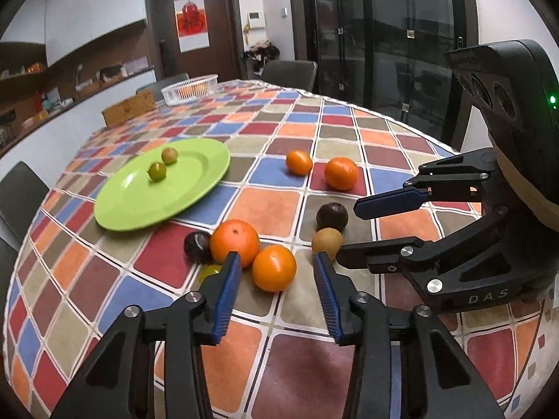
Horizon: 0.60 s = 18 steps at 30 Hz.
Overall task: Organize fruits
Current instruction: 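Move both tools back toward the remaining fruits beside the plate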
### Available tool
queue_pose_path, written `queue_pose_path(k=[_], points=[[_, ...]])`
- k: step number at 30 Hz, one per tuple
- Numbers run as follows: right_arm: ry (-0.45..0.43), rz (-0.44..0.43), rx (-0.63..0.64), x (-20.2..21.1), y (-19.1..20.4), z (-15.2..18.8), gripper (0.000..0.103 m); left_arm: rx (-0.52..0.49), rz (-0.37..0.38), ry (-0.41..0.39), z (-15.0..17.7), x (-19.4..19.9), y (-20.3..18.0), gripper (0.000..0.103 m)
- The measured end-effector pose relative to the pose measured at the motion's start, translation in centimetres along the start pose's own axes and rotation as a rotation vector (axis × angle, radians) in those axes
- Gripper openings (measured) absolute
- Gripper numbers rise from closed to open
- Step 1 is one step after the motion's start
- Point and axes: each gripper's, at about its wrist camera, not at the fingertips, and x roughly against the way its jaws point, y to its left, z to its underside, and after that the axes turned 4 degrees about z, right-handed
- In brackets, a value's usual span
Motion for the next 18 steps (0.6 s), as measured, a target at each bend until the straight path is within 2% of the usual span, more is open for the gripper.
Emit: queue_pose_path(k=[8,18], points=[[0.041,-0.037,-0.026,-1.6,-0.5,0.0,0.042,0.022,0.038,0.047,0.1,-1.3,0.6,0.038],[0.064,-0.062,-0.050,-2.6,-0.7,-0.1,0.038,0.049,0.043,0.105,-0.1,-2.7,1.1,0.036]])
